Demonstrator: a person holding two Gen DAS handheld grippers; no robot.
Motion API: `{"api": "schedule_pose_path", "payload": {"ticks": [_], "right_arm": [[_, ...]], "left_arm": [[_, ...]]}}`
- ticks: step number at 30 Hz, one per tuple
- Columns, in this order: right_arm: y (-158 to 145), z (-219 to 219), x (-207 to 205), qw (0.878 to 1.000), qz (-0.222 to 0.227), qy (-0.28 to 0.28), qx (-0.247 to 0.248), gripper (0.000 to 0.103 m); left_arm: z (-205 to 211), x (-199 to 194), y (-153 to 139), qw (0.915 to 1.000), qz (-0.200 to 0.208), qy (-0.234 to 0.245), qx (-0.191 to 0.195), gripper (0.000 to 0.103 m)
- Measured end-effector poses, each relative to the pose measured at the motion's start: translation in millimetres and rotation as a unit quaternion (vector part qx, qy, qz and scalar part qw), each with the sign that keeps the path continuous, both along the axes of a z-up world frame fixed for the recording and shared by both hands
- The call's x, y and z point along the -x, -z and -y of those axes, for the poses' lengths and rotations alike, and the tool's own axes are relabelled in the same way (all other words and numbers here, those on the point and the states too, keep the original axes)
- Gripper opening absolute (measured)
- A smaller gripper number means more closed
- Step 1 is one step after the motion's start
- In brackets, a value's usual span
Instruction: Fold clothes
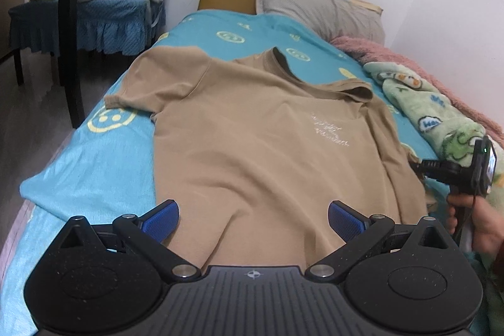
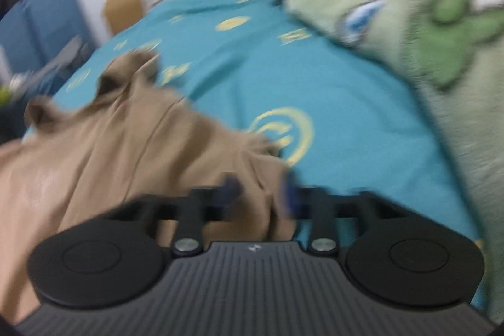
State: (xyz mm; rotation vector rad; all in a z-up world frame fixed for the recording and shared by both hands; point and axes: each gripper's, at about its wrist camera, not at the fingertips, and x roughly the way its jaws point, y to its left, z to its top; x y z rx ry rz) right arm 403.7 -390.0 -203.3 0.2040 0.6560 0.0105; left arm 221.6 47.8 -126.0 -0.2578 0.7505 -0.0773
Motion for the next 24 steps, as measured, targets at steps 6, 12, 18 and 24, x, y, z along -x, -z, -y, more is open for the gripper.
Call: {"api": "schedule_pose_path", "payload": {"ticks": [6,12,18,24], "right_arm": [[-27,-4,0,0.995,0.057,0.045,0.064,0.008],[-57,20,-30,0.979,0.059,0.129,0.148,0.008],[-61,11,-31,0.984,0.022,0.091,0.152,0.052],[-99,-22,31,0.995,0.043,0.065,0.069,0.086]], "left_arm": [[-1,-4,2,0.9999,0.0,-0.014,-0.007,0.102],[-3,2,0,1.0,0.003,0.001,-0.003,0.102],[-5,6,-5,0.9997,0.018,0.003,-0.018,0.102],[-8,15,-14,0.9994,0.027,-0.004,-0.021,0.102]]}}
